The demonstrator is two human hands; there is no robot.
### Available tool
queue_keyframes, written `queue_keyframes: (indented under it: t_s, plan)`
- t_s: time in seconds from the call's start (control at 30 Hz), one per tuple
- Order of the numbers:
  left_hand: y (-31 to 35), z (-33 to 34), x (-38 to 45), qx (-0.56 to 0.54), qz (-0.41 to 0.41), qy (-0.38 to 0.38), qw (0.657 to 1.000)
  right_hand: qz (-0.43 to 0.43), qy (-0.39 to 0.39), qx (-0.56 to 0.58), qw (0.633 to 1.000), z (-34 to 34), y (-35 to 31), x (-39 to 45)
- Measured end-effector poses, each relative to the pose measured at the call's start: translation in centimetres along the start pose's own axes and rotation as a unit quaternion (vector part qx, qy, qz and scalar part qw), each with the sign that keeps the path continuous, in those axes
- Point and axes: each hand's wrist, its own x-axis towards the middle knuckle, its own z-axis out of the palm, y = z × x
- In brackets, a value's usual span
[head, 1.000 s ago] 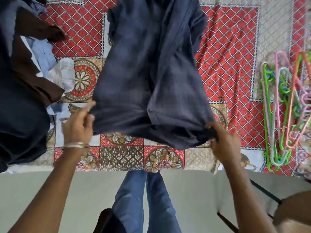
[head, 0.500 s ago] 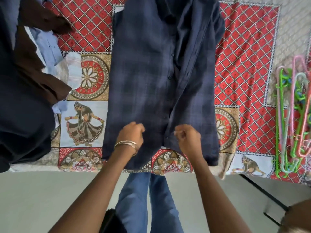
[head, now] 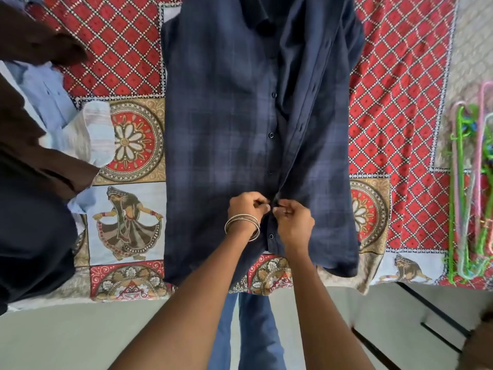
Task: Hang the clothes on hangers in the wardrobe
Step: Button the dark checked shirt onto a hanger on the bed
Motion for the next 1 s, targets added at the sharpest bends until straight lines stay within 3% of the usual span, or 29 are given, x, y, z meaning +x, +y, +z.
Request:
queue_keyframes:
  t_s: [0.17,0.33,0.5,0.7,0.83,1.0]
  plan:
    - [0.7,0.0,1.2,0.024,-0.011,0.029,0.999,-0.045,-0.036,-0.046,0.997,1.4,-0.6,1.2]
    - [-0.4,0.1,1.8,-0.086,-0.061,0.099,0.99,-0.064,0.028,-0.09,0.994,1.8,-0.2,1.4]
    - [1.0,-0.2,1.3,-0.096,-0.033,0.073,0.992,-0.15,0.088,-0.055,0.983,1.4,0.0,0.5]
    - [2.3,0.3,0.9,-0.117,-0.014,0.053,0.992,-0.24,0.116,-0.094,0.959,1.2,0.1,-1.0]
    - [2.3,0.0,0.3,-0.13,0.008,0.021,0.991,-0.234,0.083,-0.089,0.965,0.8,0.2,-0.3]
    - [1.9,0.2,0.0,-0.141,0.013,0.034,0.989,-0.206,0.027,-0.047,0.977,0.4,0.4,0.1]
